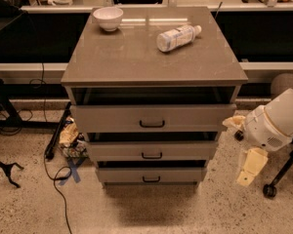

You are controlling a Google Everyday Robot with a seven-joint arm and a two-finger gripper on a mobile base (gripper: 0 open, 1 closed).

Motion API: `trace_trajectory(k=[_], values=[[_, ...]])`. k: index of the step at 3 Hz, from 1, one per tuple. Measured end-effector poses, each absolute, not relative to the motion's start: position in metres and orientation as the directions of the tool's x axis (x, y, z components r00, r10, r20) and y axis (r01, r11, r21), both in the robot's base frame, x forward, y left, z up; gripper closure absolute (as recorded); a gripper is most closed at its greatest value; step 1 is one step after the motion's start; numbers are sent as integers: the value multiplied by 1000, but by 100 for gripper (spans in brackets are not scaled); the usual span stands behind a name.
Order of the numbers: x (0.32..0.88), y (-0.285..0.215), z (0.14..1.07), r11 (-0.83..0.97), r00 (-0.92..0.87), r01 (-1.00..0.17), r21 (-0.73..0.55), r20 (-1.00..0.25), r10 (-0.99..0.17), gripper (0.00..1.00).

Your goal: Open middle drawer

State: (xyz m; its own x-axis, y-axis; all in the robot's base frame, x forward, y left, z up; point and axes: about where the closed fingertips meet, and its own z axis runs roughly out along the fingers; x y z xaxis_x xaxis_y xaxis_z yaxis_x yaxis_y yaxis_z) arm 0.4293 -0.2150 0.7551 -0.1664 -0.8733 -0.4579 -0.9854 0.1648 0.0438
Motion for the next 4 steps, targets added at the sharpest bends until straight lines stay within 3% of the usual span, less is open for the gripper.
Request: trace_trajectory(k=[2,4], values=[[478,-201,632,58,-6,-995,-83,-523,-853,0],[492,-206,574,-9,76,-990,-141,-477,-875,0]])
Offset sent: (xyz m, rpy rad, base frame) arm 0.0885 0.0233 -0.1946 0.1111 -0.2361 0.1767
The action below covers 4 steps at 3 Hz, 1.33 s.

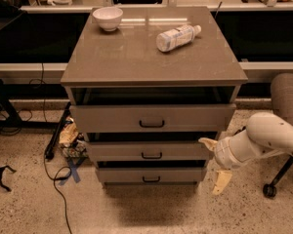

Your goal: Open middle drawer

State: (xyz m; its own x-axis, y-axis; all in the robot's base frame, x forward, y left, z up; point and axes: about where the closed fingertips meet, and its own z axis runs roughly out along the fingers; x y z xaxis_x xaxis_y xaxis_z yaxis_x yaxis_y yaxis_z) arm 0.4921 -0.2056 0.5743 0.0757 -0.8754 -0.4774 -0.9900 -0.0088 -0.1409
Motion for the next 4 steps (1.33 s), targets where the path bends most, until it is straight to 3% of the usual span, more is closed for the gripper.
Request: trace_trajectory(k=[2,4], values=[[523,-212,487,-76,197,-959,-272,-453,-870,0],[526,-210,478,-78,209,-954,-290,-453,-867,0]])
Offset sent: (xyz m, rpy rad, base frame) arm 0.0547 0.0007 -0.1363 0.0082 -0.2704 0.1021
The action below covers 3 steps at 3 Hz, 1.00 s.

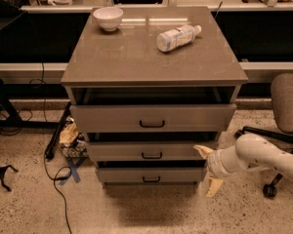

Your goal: Open middle drawer

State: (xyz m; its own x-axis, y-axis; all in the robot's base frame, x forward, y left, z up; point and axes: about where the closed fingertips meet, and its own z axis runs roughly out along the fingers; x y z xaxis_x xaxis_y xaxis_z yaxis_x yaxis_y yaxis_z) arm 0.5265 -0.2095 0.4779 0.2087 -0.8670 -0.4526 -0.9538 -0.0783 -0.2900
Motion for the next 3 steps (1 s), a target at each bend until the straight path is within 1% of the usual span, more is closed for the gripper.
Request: trace_trajectory(k=[1,2,3], values=[[557,-204,454,-85,259,-921,-380,-435,-863,0],[581,-194,443,-103,303,-890,-444,-408,-861,0],[603,-181,433,-86,298,-874,-479,-388,-872,0]])
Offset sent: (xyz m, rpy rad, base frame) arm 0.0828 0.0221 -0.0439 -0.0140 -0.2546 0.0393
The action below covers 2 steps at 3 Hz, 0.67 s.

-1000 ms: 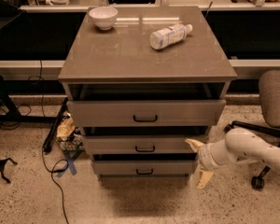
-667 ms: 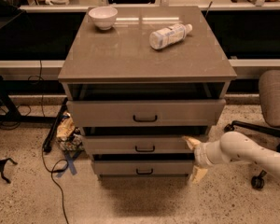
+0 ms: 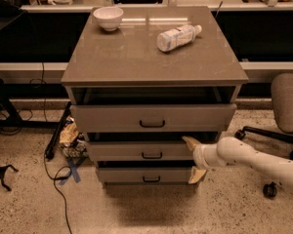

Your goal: Open middle drawer

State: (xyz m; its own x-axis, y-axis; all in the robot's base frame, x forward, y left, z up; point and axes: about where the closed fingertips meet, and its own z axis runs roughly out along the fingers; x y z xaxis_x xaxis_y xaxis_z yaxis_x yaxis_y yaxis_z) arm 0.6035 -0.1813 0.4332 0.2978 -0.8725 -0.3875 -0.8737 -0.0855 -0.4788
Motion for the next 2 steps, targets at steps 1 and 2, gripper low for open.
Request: trace_trajectory(k=[1,2], values=[[629,-172,419,-12,226,-880,-475,-396,-890,0],[652,-168,394,64,145,-901,-430,-438,-887,2]])
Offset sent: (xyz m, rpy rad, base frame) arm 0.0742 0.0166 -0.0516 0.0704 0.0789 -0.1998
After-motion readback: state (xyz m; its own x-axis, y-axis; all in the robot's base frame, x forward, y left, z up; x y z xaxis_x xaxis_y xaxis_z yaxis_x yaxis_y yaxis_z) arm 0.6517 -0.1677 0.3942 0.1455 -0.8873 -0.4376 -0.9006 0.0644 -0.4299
